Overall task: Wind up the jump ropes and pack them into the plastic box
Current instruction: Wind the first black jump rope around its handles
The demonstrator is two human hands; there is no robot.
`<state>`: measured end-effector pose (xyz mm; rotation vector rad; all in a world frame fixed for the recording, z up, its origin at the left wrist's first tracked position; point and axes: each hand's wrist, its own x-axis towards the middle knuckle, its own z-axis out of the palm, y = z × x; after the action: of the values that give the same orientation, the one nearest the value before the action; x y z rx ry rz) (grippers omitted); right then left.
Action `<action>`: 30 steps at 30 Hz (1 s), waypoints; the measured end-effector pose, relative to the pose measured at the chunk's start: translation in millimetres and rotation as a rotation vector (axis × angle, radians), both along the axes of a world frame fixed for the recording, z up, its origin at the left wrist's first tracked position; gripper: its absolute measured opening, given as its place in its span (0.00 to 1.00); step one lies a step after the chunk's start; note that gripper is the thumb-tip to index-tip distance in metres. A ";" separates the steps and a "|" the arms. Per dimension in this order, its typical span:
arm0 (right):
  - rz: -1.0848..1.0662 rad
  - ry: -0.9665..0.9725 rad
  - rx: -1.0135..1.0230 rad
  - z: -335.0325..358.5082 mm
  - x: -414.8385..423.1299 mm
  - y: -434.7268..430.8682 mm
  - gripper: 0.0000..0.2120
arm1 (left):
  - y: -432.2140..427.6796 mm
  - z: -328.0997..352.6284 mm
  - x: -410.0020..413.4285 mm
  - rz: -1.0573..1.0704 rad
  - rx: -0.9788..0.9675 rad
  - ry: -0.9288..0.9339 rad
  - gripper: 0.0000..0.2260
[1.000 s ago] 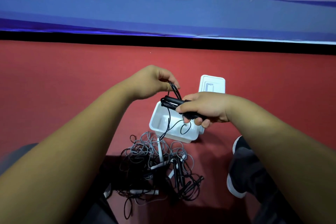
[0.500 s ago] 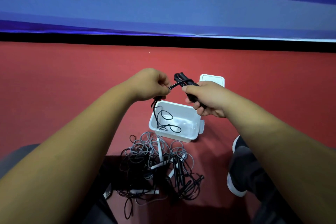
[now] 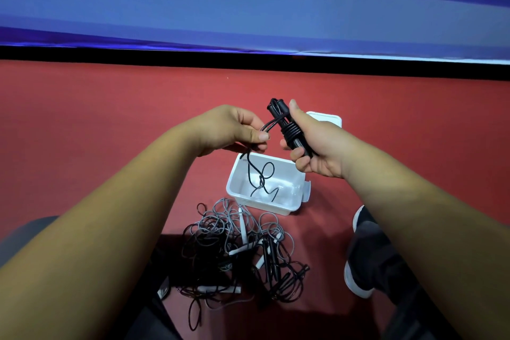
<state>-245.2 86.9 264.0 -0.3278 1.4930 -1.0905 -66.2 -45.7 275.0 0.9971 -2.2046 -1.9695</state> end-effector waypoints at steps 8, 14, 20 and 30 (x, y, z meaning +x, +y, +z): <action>0.007 -0.032 -0.055 -0.3 -2.1 -0.5 0.21 | -1.1 -0.1 -0.8 -0.030 -0.146 -0.005 0.10; -0.030 -0.066 -0.065 2.7 3.3 1.6 0.16 | -2.8 -10.5 1.6 -0.136 -0.225 -0.061 0.08; 0.056 -0.155 -0.139 1.5 11.3 -0.1 0.15 | -6.4 -9.1 1.2 -0.152 -0.462 -0.159 0.02; 0.435 -0.251 -0.126 3.5 9.0 10.2 0.24 | 0.6 -15.5 4.8 -0.081 -0.260 -0.047 0.07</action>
<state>-236.2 97.1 267.4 -0.5539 1.0687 -0.8402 -61.3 -45.1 259.4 0.9415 -2.4808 -1.6441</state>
